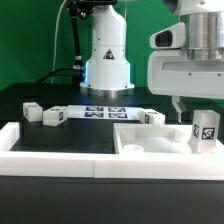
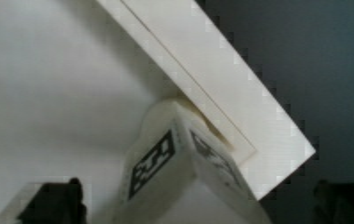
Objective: Assemble one leg
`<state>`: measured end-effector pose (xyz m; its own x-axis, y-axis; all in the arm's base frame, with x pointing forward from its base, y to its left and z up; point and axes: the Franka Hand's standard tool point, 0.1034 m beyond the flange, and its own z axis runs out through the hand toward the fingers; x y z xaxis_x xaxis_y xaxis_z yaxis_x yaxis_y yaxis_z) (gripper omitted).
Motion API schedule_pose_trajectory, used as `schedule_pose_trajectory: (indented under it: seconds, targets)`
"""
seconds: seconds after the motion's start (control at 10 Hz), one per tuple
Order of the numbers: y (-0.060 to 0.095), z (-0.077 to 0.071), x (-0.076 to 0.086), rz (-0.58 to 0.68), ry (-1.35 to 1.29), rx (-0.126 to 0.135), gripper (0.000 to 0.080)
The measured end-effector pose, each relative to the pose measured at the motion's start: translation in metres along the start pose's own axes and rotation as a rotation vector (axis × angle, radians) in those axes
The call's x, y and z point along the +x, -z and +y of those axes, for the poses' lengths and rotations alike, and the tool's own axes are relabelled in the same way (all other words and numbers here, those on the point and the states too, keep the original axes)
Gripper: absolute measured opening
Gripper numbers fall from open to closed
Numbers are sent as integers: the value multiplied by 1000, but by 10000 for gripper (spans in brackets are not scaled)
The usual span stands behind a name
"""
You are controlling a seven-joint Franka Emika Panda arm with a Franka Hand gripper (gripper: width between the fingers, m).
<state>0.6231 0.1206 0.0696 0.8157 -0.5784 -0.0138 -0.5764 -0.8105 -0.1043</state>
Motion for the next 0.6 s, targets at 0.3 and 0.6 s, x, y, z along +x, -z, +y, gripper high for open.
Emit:
schedule_pose_trajectory:
  seconds: [0.3,0.6]
  targets:
    - [-1,1,-1,-4,214,-24,649]
    - [1,3,-2,-17,456,-65,649]
